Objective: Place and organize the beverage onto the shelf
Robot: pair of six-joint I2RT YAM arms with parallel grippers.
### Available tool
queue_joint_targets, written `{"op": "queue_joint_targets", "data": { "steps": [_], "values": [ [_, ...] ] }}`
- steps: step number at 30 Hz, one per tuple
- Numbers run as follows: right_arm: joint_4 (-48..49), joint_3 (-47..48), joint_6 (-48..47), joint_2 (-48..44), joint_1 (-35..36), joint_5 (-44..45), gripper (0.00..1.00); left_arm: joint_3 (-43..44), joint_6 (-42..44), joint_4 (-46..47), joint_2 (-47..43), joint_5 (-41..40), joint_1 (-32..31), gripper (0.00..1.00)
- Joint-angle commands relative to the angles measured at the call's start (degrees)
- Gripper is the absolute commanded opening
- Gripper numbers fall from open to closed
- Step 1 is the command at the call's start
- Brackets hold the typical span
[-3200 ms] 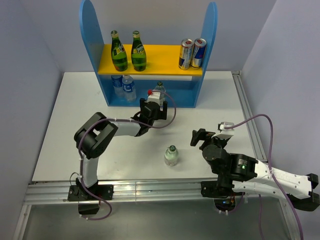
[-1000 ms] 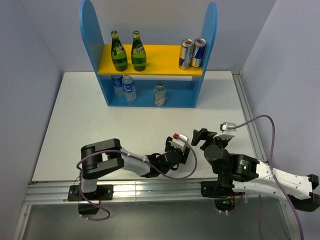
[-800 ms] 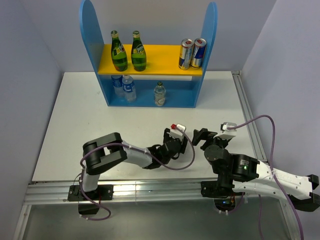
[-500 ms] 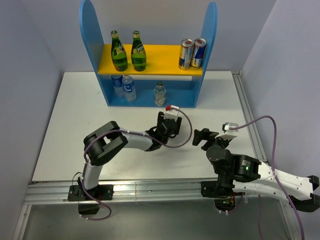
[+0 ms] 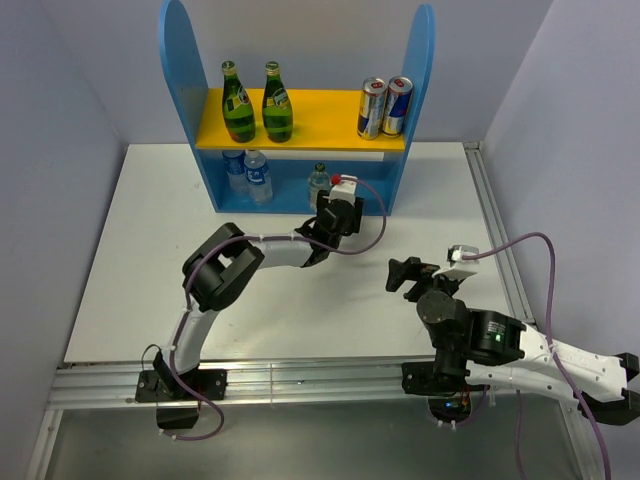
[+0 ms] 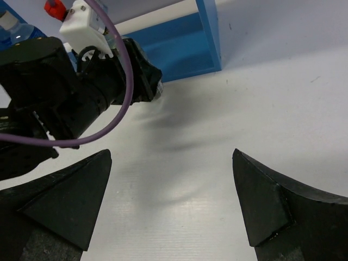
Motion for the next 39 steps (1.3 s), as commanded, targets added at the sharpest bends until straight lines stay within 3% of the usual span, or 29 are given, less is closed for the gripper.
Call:
{"op": "queue_joint_targets", "data": {
  "steps": [1, 17, 39],
  "values": [
    [2.03, -0.04, -0.23, -0.91, 0.29, 0.45, 0.99, 5.96, 0.65, 6.18, -0.11, 0.77, 1.74, 0.0],
    [2.82, -0.21, -0.67, -0.65, 0.2, -0.25, 0.99, 9.13, -0.49, 8.82, 2.71, 5.69, 5.43, 0.0],
    [3.0, -0.21, -0.58, -0.21, 0.2, -0.16, 0.99, 9.74, -0.05, 15.05, 4.11, 0.78, 5.35, 0.0]
  ]
}}
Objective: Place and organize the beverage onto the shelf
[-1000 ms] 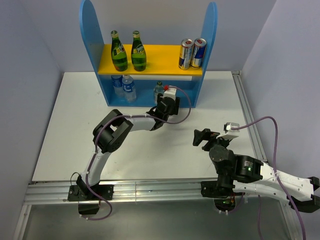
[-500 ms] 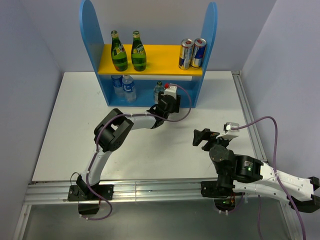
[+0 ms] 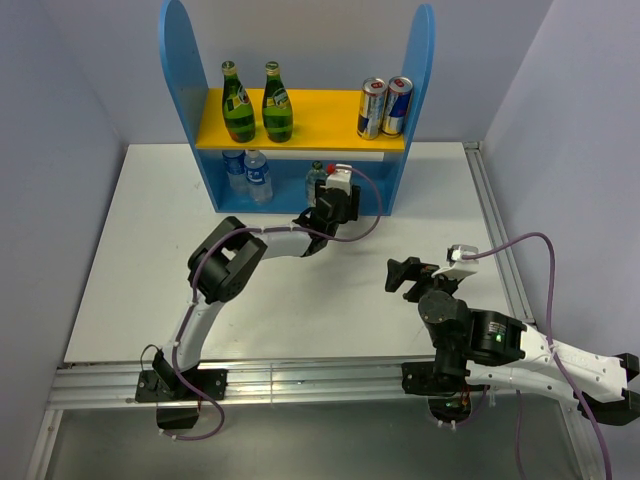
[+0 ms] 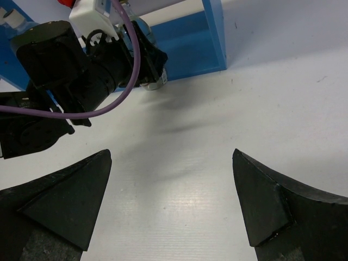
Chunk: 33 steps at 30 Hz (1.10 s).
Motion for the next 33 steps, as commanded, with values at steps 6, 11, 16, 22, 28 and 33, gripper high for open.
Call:
{"op": "queue_joint_targets", "data": {
  "steps": [6, 11, 16, 22, 28, 33],
  "values": [
    [2.21, -0.3, 0.03, -0.1, 0.2, 1.0, 0.99, 5.9, 0.61, 12.84, 1.61, -6.03, 0.93, 0.0],
    [2.56, -0.39, -0.23, 0.16, 0.29, 0.82, 0.99, 10.39, 0.43, 10.29, 4.16, -6.91, 1.02, 0.0],
    [2.74, -0.39, -0.41, 0.25, 0.2, 0.82, 0.99, 14.86, -1.24, 6.77, 6.88, -6.83, 1.55, 0.01],
    [2.83, -0.39, -0.5, 0.25, 0.29, 0.65, 0.99, 14.88, -1.68, 5.97, 6.89, -7.27, 1.72, 0.31],
    [2.92, -0.39, -0.41, 0.43, 0.2, 0.56, 0.99, 13.21, -1.5, 5.54, 5.48, -6.57, 1.72, 0.65],
    [2.74, -0.47, -0.32, 0.43, 0.2, 0.56, 0.99, 11.28, -2.64, 4.66, 4.6, -5.51, 1.55, 0.76]
  ]
}}
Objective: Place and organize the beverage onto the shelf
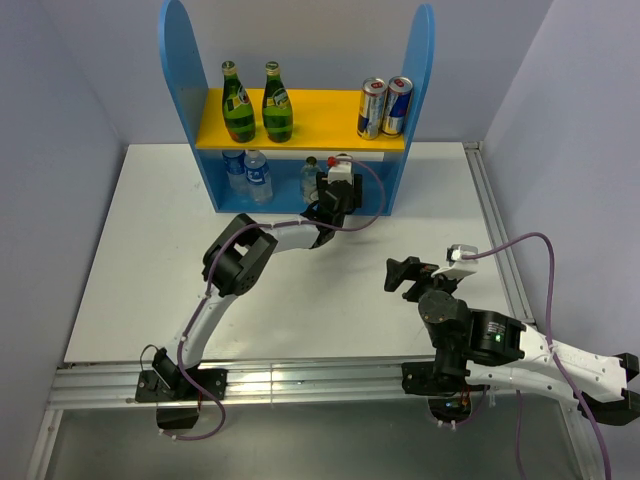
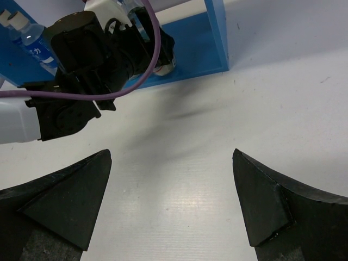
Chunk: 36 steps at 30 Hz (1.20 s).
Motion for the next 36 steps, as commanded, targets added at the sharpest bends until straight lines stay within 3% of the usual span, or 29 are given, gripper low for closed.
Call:
{"op": "queue_joint_targets", "data": {
  "steps": [1, 3, 6, 36],
  "values": [
    [1.52, -0.21, 0.07, 0.47, 0.29, 0.62, 0.99, -0.55, -1.7, 3.46, -4.47, 0.41, 0.32, 0.77],
    [1.52, -0.13, 0.16, 0.47, 0.29, 0.62, 0.99, -1.08, -2.06, 3.02, -4.64, 0.33, 0.32, 0.83],
    [1.25, -0.04, 0.34, 0.47, 0.2, 0.71, 0.99, -2.13, -2.15, 3.01, -5.34, 0.33, -0.03, 0.84],
    [-0.06, 0.49, 1.39, 2.67, 0.29, 1.68, 0.99, -23.13, -6.01, 4.51, -17.73, -6.35, -4.6, 0.81]
  ]
}}
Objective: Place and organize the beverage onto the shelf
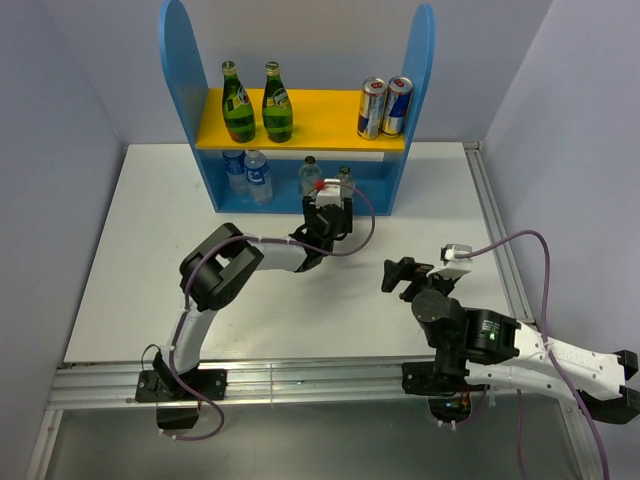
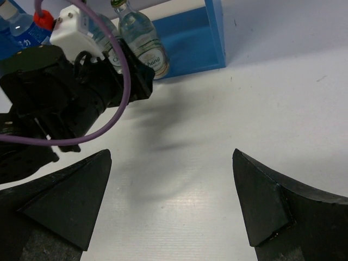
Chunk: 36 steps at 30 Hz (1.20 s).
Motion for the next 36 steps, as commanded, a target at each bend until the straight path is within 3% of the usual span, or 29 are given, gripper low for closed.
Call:
{"op": "queue_joint_targets", "data": {
  "steps": [1, 6, 10, 12, 13, 16, 23, 26, 31, 33, 36],
  "values": [
    [0.07, 0.49, 1.13, 0.57, 0.29, 1.66, 0.99, -3.77, -2.32, 2.65, -6.24, -2.04, -0.64, 0.81],
    [0.24, 0.66, 1.13, 1.1, 0.2, 1.92, 0.99, -15.46, -3.64, 0.55, -16.51, -2.57, -3.44, 0.77],
    [0.94, 0.58, 0.43, 1.45, 0.29, 1.74, 0.99, -20.21, -6.36, -12.35, -27.66, -5.02, -7.75, 0.81],
    [1.56, 0.49, -0.36, 1.62, 0.2, 1.39, 0.99, -20.05, -8.11, -23.41, -31.37, -7.31, -11.62, 0.81],
    [2.17, 0.4, -0.71, 1.71, 0.29, 1.22, 0.99, -18.56, -9.25, -28.24, -34.69, -8.45, -12.76, 0.88],
    [3.58, 0.4, -1.86, 1.63, 0.2, 0.6, 0.99, -14.0, -17.24, -54.38, -41.54, -14.49, -17.42, 0.88],
    [5.87, 0.67, -3.44, -1.71, 0.29, 0.34, 0.95, -7.12, -37.35, -85.46, -61.07, -23.49, -26.11, 0.91],
    [7.09, -0.21, -4.75, -3.73, 0.38, -0.27, 0.95, -9.75, -38.8, -86.65, -71.87, -23.76, -28.23, 0.96],
    [11.66, -1.62, -8.45, -5.32, 0.29, -3.44, 0.95, -18.96, -31.78, -76.73, -91.19, -20.95, -28.59, 0.99],
    [12.72, -1.88, -9.5, -5.14, 0.38, -4.49, 0.95, -21.78, -27.91, -71.89, -96.65, -19.89, -28.59, 0.99],
    [13.51, -1.97, -10.3, -4.71, 0.29, -5.28, 0.95, -22.5, -28.16, -72.57, -98.18, -21.46, -28.59, 0.99]
  ]
}}
